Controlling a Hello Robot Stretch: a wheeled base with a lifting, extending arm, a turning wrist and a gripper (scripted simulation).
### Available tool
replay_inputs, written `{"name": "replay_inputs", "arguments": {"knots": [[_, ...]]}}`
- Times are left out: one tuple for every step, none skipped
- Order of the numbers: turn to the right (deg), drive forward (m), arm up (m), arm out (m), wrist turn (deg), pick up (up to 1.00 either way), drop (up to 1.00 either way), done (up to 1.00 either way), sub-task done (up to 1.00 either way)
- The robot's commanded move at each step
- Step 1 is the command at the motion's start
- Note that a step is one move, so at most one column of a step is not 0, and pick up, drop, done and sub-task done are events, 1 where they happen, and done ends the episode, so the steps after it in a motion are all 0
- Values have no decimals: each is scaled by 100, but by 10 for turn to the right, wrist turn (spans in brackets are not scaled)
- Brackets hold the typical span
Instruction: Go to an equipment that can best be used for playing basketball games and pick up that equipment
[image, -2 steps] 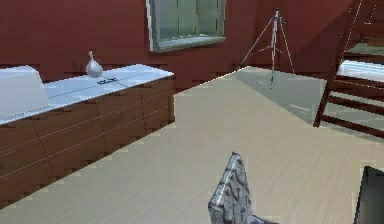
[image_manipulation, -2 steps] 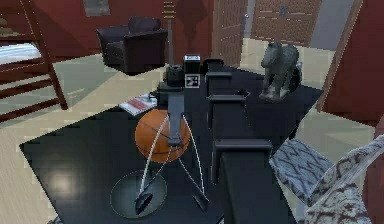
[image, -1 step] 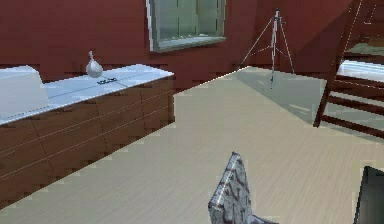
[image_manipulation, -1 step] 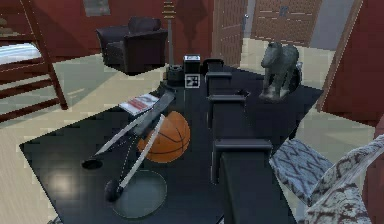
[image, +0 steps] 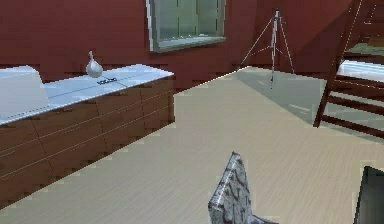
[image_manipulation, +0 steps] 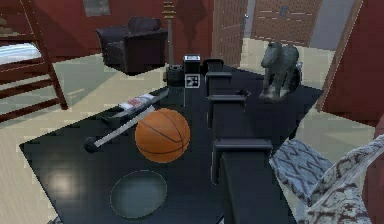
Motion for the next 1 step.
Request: {"name": "replay_inputs", "arguments": {"knots": [[0, 0, 0, 0, 450, 0, 0, 0, 0]]}}
